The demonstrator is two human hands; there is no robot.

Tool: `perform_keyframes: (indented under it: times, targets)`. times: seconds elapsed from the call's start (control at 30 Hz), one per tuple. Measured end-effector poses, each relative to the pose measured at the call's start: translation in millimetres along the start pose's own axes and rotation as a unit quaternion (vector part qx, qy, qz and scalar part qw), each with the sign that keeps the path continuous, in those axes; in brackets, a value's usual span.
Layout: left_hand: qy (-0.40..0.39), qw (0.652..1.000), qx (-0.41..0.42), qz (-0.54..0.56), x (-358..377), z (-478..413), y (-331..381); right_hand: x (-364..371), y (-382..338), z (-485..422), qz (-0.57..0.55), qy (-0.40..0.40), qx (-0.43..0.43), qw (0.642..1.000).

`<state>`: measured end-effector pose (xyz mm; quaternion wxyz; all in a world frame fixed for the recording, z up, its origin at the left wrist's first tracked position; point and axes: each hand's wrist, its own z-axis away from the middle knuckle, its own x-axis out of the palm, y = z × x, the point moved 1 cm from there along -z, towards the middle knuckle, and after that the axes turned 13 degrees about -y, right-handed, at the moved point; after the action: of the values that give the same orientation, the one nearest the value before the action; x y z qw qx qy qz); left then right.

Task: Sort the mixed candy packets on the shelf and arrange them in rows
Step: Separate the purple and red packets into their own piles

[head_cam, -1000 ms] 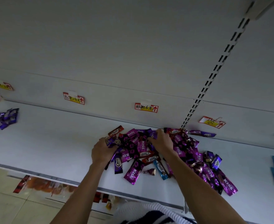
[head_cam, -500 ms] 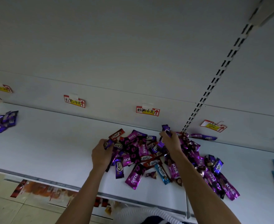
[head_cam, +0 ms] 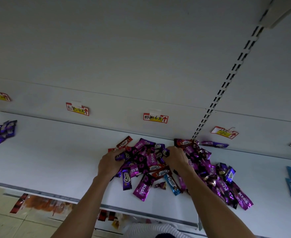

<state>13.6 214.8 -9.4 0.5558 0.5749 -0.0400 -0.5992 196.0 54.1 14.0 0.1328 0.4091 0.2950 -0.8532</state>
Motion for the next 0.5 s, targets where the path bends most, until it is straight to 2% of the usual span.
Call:
perform_keyframes:
  times: [0.2, 0.27, 0.37, 0.5]
  targets:
    - [0.072, 0.997, 0.018, -0.011, 10.2, 7.6, 4.3, -0.8, 7.2, 4.7, -0.022, 0.050, -0.002, 0.999]
    - [0.104, 0.994, 0.033, -0.018, 10.2, 7.1, 3.6, -5.0, 11.9, 7.0, -0.098, 0.075, -0.016, 0.992]
    - [0.151, 0.988, 0.038, -0.024, 8.0, 4.7, 4.7, -12.4, 18.1, 13.5, -0.252, 0.105, -0.021, 0.962]
    - [0.218, 0.975, 0.023, -0.026, 2.1, 5.2, 14.9, -16.5, 24.7, 22.0, -0.362, 0.097, -0.033, 0.927]
